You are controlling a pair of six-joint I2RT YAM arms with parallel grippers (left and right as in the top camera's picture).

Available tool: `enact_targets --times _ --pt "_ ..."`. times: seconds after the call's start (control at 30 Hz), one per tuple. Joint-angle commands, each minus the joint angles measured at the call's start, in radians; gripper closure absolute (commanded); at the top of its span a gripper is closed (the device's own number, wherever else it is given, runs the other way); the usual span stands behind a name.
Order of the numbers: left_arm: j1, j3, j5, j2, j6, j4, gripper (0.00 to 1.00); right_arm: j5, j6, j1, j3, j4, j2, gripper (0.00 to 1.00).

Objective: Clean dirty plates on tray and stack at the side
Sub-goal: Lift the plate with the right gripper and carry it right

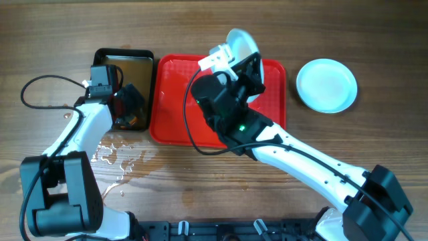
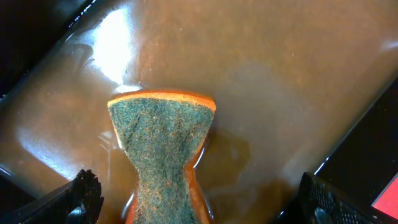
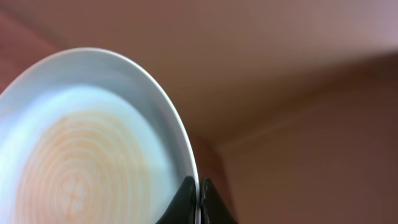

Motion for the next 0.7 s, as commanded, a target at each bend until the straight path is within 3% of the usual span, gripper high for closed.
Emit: enact_targets --times 0.0,0.2,0.37,0.67 --pt "0.002 -0.002 0.008 0.007 0.008 0.002 0.0 -0.335 0.45 -0.027 0.012 -0.13 -0.021 0.96" --pt "0.002 -0.002 0.008 0.007 0.008 0.002 0.0 -0.983 0.785 -0.211 0.024 -0.197 -0.123 0.96" --pt "0.002 -0.002 0.008 0.007 0.008 0.002 0.0 -1.439 0.889 -0.52 0.024 -0.214 -0.179 0.96" --pt "0.002 -0.002 0.008 0.007 0.008 0.003 0.0 -1.419 0.902 -1.1 0.021 -0.368 -0.098 0.96"
